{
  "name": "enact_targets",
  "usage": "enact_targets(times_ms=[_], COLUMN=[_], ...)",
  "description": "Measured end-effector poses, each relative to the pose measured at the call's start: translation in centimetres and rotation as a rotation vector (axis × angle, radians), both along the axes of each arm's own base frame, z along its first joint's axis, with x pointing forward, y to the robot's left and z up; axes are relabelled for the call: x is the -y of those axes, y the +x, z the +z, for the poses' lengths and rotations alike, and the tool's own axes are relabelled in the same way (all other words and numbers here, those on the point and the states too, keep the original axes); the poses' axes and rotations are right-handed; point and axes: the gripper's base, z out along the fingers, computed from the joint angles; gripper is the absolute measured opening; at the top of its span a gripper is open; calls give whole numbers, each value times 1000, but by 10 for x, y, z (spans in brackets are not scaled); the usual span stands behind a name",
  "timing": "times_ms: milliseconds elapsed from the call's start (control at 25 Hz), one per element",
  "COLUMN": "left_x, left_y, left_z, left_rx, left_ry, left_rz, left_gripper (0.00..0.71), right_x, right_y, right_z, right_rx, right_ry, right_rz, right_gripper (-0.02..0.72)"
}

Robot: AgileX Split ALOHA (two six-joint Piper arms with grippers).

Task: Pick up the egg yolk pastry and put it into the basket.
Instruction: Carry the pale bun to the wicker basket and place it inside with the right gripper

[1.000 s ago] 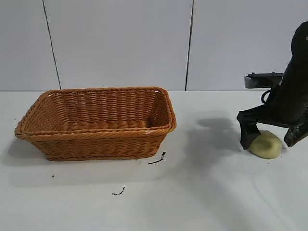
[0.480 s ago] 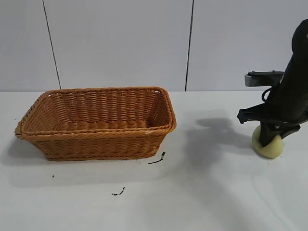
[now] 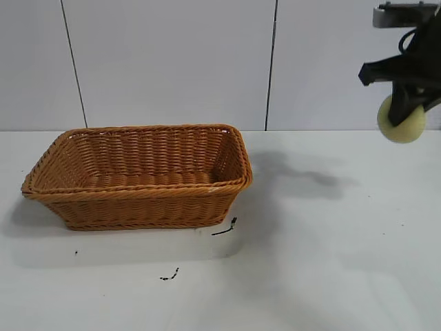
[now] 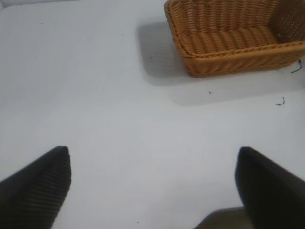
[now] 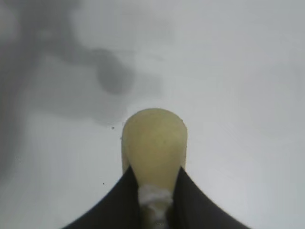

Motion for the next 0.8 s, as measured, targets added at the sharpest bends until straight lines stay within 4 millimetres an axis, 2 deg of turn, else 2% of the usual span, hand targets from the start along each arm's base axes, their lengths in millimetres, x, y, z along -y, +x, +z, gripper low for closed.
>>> enact_targets(times_ms=[160,280,440,640,800], left_x=[0,0,0,0,0], left_y=[0,0,0,0,0], left_z=[0,0,0,0,0], left_rx=[0,0,0,0,0], left_ry=[0,0,0,0,0], left_rz=[0,0,0,0,0], left_gripper=[696,696,696,696,696], right_x=[-10,-32,-84,-159,-218], right_y=[15,29,40,39,30], right_z=[24,34,40,43,28], right_rx=[25,34,58,104,102], right_ry=[-6,-7,1,27,36], right_rz=[26,77,184,326,445], right_gripper=[60,60,60,60,60])
